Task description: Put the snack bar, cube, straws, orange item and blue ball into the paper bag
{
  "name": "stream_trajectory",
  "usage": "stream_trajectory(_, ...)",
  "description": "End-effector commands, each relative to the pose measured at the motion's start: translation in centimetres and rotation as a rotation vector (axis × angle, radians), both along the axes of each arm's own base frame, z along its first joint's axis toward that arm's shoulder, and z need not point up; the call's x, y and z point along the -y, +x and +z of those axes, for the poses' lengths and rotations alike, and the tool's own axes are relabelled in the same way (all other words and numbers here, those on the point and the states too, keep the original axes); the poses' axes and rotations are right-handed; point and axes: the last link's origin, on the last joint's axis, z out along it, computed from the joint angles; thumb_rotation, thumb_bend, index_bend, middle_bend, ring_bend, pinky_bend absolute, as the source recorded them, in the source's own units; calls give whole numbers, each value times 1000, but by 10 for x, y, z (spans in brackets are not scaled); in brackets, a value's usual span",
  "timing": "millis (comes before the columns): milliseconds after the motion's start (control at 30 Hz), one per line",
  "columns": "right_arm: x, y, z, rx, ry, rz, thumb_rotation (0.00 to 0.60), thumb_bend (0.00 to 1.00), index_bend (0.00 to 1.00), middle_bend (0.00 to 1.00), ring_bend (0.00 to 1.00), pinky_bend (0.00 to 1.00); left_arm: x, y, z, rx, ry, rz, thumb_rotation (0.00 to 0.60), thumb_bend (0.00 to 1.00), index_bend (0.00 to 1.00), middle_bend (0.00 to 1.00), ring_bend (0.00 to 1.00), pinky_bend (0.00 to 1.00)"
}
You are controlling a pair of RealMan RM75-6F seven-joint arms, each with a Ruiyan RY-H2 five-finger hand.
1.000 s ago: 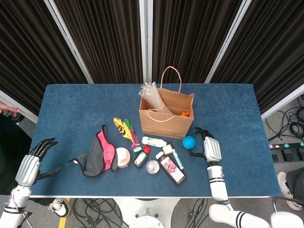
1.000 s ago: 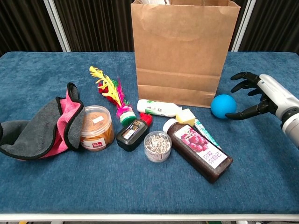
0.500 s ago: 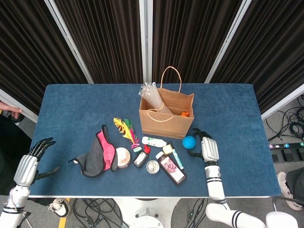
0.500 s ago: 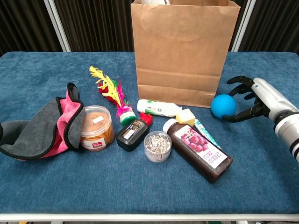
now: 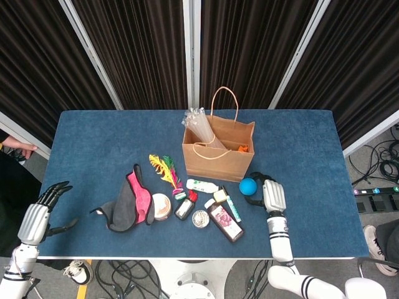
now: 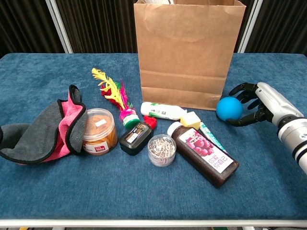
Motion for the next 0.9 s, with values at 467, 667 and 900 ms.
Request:
stream_trajectory(467,-11,2,34,14,-93,55,600,182,410,440,334,406,-1,2,-1,5,-2,-4,600,240,241,232,151,238)
stream_trajectory(667,-27,17,101,33,-261,170,600,183,413,443,336,408,-1,4,-3,12,-13,-10,600,241,241,232,152,239)
stream_trajectory(900,-32,51,176,15,-456,319,600,183,416,447,339,413,-2,10,-6,17,-16,-26,600,240,241,232,151,238)
